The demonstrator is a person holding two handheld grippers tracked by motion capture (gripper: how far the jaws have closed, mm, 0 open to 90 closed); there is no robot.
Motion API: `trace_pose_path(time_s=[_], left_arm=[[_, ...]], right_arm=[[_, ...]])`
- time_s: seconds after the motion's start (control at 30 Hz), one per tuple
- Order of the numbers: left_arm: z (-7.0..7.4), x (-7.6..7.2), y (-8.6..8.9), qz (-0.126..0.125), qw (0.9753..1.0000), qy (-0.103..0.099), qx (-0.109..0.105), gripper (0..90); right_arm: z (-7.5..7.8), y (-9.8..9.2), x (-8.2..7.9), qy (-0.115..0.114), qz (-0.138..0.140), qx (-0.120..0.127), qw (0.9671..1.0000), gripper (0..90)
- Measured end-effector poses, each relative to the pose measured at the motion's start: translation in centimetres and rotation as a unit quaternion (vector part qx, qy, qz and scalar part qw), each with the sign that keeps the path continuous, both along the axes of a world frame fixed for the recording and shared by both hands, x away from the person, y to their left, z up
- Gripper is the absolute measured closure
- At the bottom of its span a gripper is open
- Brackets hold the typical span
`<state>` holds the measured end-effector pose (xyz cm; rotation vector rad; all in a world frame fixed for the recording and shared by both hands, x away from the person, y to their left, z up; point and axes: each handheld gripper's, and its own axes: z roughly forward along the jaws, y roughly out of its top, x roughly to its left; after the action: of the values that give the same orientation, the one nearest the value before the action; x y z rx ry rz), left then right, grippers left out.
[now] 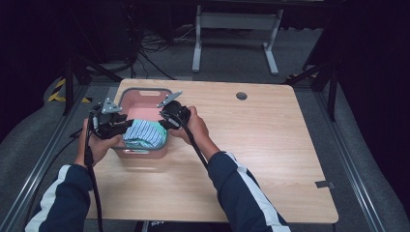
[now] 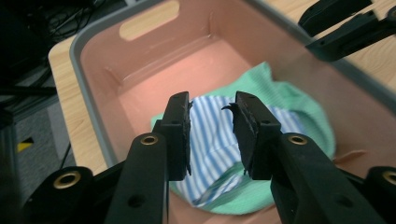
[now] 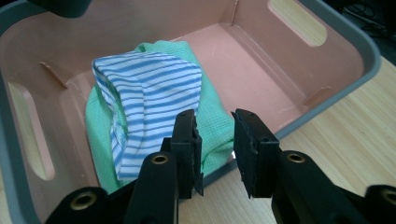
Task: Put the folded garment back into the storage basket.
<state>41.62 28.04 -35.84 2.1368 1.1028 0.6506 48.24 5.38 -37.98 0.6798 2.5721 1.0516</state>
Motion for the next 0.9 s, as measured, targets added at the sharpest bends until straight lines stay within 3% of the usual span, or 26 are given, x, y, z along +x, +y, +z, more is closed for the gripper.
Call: trace_pose_path(time_s=[0.53, 0.9], left_arm=[[0.7, -2.3, -3.0, -0.032, 0.9992, -0.024, 0.004, 48.7], [0.6, -3.8, -5.1, -0.062, 0.9977, -0.028, 0.004, 40.3]], right_arm=[[1.5, -3.0, -1.7, -0.019, 0.008, -0.029, 0.9994, 54.1], [2.2, -6.7, -3.4, -0.036, 0.007, -0.038, 0.9986, 48.6]])
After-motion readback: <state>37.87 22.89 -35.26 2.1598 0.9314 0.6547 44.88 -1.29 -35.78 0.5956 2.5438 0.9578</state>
